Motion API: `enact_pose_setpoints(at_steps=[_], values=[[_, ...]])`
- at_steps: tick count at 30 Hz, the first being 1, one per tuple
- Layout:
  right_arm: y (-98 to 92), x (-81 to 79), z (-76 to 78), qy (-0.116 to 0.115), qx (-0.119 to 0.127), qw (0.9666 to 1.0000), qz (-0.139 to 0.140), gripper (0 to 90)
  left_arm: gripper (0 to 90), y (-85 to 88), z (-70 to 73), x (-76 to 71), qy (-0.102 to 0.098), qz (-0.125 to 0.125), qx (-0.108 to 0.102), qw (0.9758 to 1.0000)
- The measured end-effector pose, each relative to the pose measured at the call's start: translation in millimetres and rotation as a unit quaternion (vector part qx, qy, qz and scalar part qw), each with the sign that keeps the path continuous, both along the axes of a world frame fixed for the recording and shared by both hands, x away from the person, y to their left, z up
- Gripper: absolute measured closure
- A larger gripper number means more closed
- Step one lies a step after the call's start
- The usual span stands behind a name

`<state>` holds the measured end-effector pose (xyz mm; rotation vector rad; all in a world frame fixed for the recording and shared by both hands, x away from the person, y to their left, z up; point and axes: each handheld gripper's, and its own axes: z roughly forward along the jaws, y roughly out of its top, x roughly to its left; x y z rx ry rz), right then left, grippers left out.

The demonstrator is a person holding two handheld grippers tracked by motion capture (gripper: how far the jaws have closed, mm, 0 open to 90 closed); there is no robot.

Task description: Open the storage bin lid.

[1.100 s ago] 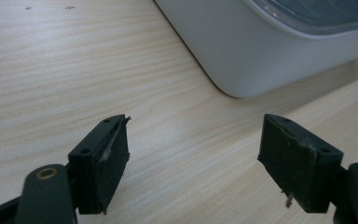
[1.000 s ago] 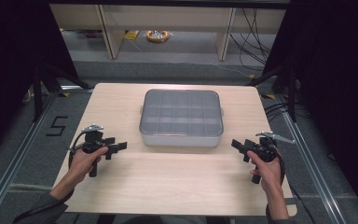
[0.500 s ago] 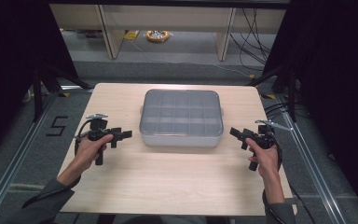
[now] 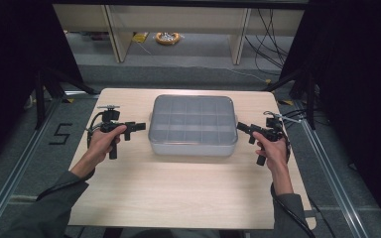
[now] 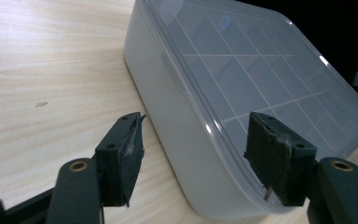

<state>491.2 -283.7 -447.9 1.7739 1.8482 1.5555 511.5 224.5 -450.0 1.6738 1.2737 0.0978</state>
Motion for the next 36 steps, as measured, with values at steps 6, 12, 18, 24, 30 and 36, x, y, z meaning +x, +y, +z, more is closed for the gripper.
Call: enact_pose_setpoints(at_steps=[6, 12, 18, 24, 30, 36], values=[[7.2, 17.2, -4.9, -0.005, -0.014, 0.9998, 0.009, 32.9, 36.8, -12.4, 0.8, 12.7, 0.008, -0.002, 0.003, 1.0000], [15.5, 26.4, -5.6, 0.030, 0.010, 0.9995, -0.003, 36.3, 39.0, -20.6, -1.2, 25.5, 0.020, -0.001, 0.001, 0.9998], [15.6, 32.9, -10.5, 0.044, 0.024, 0.9987, -0.006, 38.2, 41.6, -27.4, -2.0, 35.6, 0.027, 0.001, -0.002, 0.9996], [15.3, 39.9, -13.2, 0.021, 0.015, 0.9997, 0.002, 39.9, 45.1, -33.0, -3.7, 43.8, 0.036, -0.002, 0.004, 0.9993], [20.1, 41.2, -10.4, 0.050, 0.025, 0.9984, -0.004, 41.4, 48.1, -36.4, -8.4, 50.5, 0.047, -0.001, 0.005, 0.9989], [22.4, 43.7, -13.1, 0.063, 0.047, 0.9969, -0.001, 46.1, 50.3, -39.4, -9.2, 54.6, 0.054, 0.004, -0.003, 0.9985]])
